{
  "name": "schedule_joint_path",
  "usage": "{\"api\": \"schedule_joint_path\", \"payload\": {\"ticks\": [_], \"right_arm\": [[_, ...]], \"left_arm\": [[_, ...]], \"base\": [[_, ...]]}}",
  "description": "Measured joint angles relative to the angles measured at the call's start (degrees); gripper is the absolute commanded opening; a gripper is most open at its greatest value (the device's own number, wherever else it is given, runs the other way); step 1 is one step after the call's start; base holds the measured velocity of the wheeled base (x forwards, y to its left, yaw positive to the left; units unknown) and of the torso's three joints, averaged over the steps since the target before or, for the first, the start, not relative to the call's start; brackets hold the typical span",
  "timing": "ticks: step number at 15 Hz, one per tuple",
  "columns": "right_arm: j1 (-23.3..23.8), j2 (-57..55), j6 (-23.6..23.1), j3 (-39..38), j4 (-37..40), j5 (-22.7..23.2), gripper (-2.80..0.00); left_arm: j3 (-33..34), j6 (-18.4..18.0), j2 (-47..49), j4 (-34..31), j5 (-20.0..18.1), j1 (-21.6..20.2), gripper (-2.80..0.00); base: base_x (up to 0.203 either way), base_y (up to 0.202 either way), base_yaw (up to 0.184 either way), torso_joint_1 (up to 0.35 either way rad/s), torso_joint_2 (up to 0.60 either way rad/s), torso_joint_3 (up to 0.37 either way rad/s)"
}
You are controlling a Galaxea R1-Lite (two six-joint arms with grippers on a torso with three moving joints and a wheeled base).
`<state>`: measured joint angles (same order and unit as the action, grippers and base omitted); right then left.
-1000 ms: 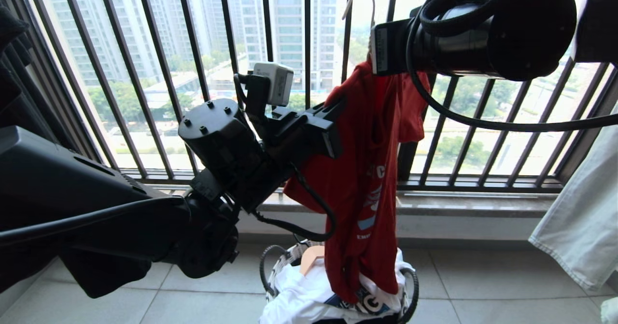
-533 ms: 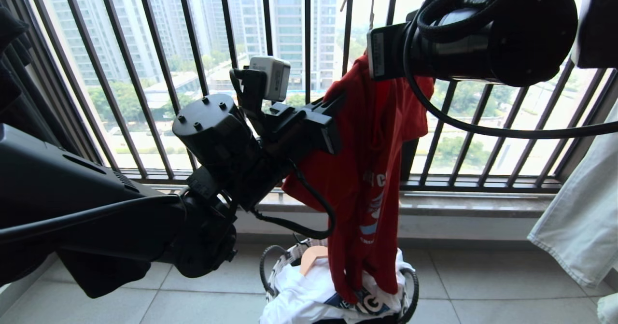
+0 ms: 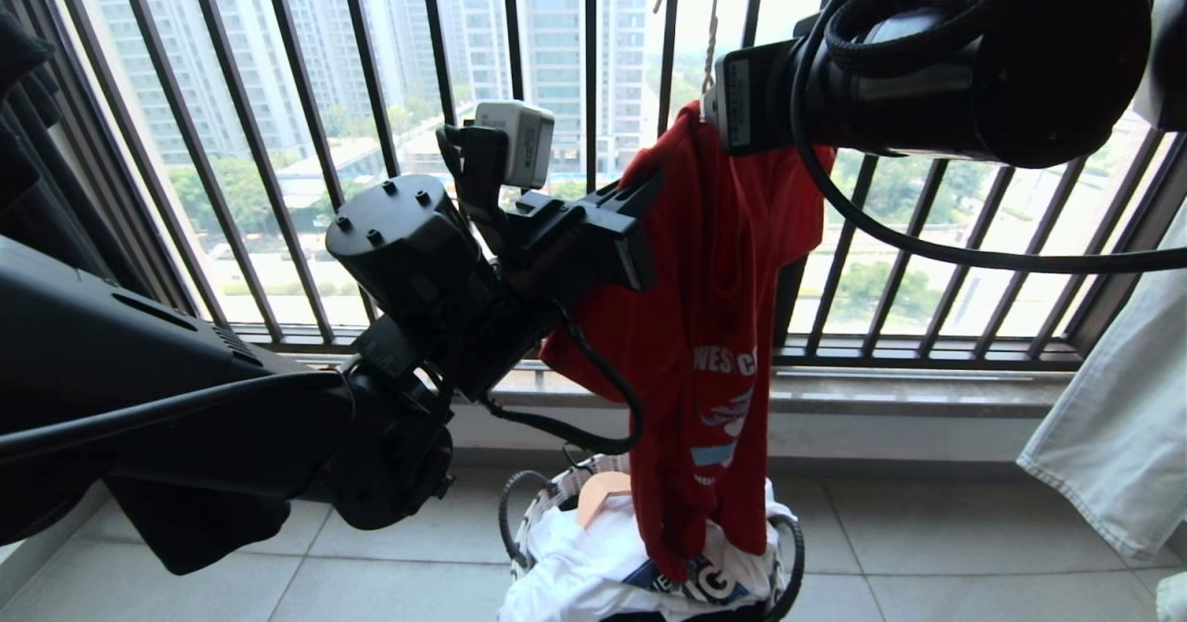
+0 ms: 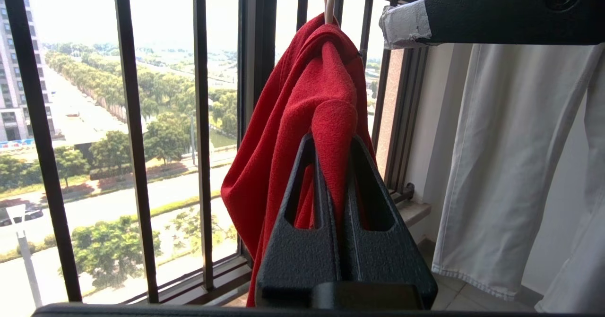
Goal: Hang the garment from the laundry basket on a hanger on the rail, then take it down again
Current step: Hang the clothes on the clothes rack
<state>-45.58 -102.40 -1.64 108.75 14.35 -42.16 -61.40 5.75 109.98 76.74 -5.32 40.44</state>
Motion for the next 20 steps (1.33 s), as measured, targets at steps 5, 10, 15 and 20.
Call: {"api": "schedule_joint_path", "payload": {"ticks": [5,10,15,20], "right_arm": [[1.3,4.9,-2.0,-2.9,1.7,0.1,-2.80],[7.3,9.6,-7.3,-3.5,5.3,8.2,-2.80],[18.0,11.8,-12.9,1.8,14.8,30.5,-2.80],[26.9,14.6,-15.3,3.3,17.0,51.9,-2.80]], "left_arm": [[-0.1,0.5,-0.9,0.0,0.7,-0.3,-2.80],[1.3,3.2,-3.2,-0.5,0.2,-0.3,-2.80],[5.0,8.6,-6.7,-0.7,-6.6,-0.2,-2.80],[7.4,15.8,-9.1,-0.5,-11.2,-0.4,-2.80]], "base": [[0.000,0.000,0.000,0.000,0.00,0.000],[0.000,0.000,0.000,0.000,0.00,0.000],[0.000,0.000,0.000,0.000,0.00,0.000],[0.000,0.000,0.000,0.000,0.00,0.000]]}}
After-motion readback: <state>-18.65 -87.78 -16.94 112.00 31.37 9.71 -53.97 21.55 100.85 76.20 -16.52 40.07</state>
